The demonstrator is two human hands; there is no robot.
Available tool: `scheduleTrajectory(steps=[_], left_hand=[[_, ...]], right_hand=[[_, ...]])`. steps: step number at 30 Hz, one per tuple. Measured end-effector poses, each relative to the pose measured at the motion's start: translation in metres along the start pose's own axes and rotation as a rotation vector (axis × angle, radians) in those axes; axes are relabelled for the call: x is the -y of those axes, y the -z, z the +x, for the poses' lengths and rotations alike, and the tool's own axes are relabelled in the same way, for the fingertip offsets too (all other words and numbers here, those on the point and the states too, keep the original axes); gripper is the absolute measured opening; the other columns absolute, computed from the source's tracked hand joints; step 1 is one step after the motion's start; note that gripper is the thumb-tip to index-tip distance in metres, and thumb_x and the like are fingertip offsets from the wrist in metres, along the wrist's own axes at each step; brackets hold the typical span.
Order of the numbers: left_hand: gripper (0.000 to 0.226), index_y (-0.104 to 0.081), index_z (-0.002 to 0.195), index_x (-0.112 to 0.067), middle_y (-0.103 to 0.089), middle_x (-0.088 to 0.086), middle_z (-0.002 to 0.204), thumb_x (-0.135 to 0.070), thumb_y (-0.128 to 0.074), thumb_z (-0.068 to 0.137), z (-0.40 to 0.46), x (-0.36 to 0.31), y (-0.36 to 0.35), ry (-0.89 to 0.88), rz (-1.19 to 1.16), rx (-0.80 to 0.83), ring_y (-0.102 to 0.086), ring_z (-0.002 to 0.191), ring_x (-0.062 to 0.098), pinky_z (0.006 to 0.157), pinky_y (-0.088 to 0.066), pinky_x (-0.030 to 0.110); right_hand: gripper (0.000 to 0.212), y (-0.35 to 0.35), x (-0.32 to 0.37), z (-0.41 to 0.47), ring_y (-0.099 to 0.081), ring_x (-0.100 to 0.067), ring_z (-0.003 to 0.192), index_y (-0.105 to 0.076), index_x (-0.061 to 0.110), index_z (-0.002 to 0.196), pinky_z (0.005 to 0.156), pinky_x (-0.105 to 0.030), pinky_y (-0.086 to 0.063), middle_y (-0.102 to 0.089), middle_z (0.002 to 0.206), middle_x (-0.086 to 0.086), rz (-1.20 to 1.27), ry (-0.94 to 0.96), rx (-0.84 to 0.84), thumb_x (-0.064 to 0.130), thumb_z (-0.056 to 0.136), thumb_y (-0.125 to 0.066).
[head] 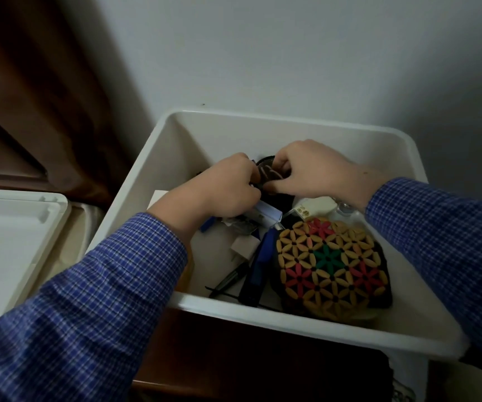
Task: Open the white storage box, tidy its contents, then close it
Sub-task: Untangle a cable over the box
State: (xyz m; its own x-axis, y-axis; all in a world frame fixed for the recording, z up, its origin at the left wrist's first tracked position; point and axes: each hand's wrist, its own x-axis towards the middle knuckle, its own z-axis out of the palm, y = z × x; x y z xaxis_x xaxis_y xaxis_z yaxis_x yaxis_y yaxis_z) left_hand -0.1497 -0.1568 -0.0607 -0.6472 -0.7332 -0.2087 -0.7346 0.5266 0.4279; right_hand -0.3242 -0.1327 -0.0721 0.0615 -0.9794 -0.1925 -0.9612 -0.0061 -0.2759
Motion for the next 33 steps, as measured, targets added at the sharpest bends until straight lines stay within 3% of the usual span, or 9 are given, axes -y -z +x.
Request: scheduleTrajectory(steps=[6,8,11,17,20,24,28,30,33], left_hand=[[0.028,-0.069,0.106,0.008,-0.058,0.022,0.114,-0.011,-0.055,0.089,0.000,-0.002,-0.001,0.006,0.002,-0.003,-0.063,0.097,0.036,0.082,-0.055,0.050],[0.028,-0.069,0.105,0.007,-0.063,0.026,0.111,-0.011,-0.056,0.088,0.001,-0.001,-0.002,0.012,-0.011,-0.009,-0.064,0.096,0.037,0.081,-0.055,0.050],[0.028,-0.071,0.111,-0.004,-0.068,0.011,0.109,-0.012,-0.056,0.088,0.001,0.002,-0.003,0.047,-0.055,-0.069,-0.064,0.097,0.026,0.085,-0.056,0.042],[0.016,-0.066,0.098,-0.016,-0.066,0.004,0.100,-0.010,-0.056,0.086,0.003,0.007,-0.004,0.117,-0.118,-0.196,-0.061,0.090,0.020,0.069,-0.050,0.029],[0.023,-0.065,0.111,-0.013,-0.064,0.006,0.110,-0.011,-0.058,0.089,0.002,0.006,-0.007,0.107,-0.084,-0.130,-0.060,0.098,0.022,0.080,-0.053,0.033],[0.028,-0.070,0.115,-0.009,-0.068,0.008,0.114,-0.010,-0.058,0.090,0.000,0.002,-0.006,0.073,-0.075,-0.092,-0.063,0.103,0.023,0.090,-0.055,0.038],[0.020,-0.075,0.096,-0.012,-0.071,0.004,0.092,-0.010,-0.058,0.087,-0.003,-0.003,-0.009,-0.012,-0.031,-0.081,-0.066,0.087,0.020,0.078,-0.057,0.036],[0.014,-0.075,0.085,-0.015,-0.071,0.001,0.083,-0.015,-0.060,0.086,-0.004,-0.006,-0.011,-0.048,0.007,0.001,-0.065,0.079,0.016,0.070,-0.055,0.031],[0.016,-0.071,0.075,-0.019,-0.068,-0.002,0.067,-0.025,-0.063,0.087,-0.006,-0.009,-0.015,-0.099,0.066,0.259,-0.061,0.060,0.005,0.056,-0.047,0.022]], right_hand=[[0.022,0.010,-0.002,-0.010,-0.069,-0.009,0.083,-0.076,0.022,0.105,0.085,-0.036,-0.059,-0.075,0.098,0.006,0.155,-0.037,-0.088,0.035,0.089,-0.068],[0.014,0.012,-0.004,-0.016,-0.068,-0.006,0.079,-0.076,0.025,0.098,0.083,-0.034,-0.059,-0.074,0.092,0.009,0.186,-0.019,-0.131,0.032,0.090,-0.067],[0.009,0.022,-0.013,-0.028,-0.067,0.001,0.068,-0.072,0.031,0.085,0.075,-0.028,-0.057,-0.071,0.075,0.014,0.260,-0.003,-0.160,0.027,0.090,-0.067],[0.005,0.026,-0.030,-0.058,-0.061,0.006,0.067,-0.071,0.023,0.095,0.062,-0.017,-0.045,-0.066,0.075,0.018,0.109,0.006,0.077,0.025,0.093,-0.067],[0.008,0.025,-0.024,-0.066,-0.066,-0.005,0.080,-0.072,0.021,0.097,0.077,-0.025,-0.053,-0.073,0.089,0.008,0.048,-0.003,0.141,0.024,0.094,-0.065],[0.003,0.022,-0.007,-0.079,-0.067,-0.002,0.083,-0.068,0.029,0.094,0.077,-0.024,-0.055,-0.071,0.090,0.013,0.110,0.014,0.194,0.030,0.092,-0.068],[0.077,0.001,0.006,-0.092,-0.059,-0.012,0.102,-0.054,0.027,0.129,0.087,-0.033,-0.054,-0.060,0.117,0.007,-0.141,0.088,0.356,0.068,0.068,-0.075],[0.094,-0.005,0.005,-0.092,-0.052,-0.018,0.105,-0.047,0.024,0.132,0.090,-0.039,-0.053,-0.052,0.116,0.004,-0.274,0.078,0.376,0.074,0.058,-0.077],[0.100,-0.004,0.000,-0.089,-0.056,-0.018,0.102,-0.042,0.023,0.134,0.088,-0.038,-0.055,-0.057,0.116,0.004,-0.180,0.002,0.444,0.069,0.055,-0.082]])
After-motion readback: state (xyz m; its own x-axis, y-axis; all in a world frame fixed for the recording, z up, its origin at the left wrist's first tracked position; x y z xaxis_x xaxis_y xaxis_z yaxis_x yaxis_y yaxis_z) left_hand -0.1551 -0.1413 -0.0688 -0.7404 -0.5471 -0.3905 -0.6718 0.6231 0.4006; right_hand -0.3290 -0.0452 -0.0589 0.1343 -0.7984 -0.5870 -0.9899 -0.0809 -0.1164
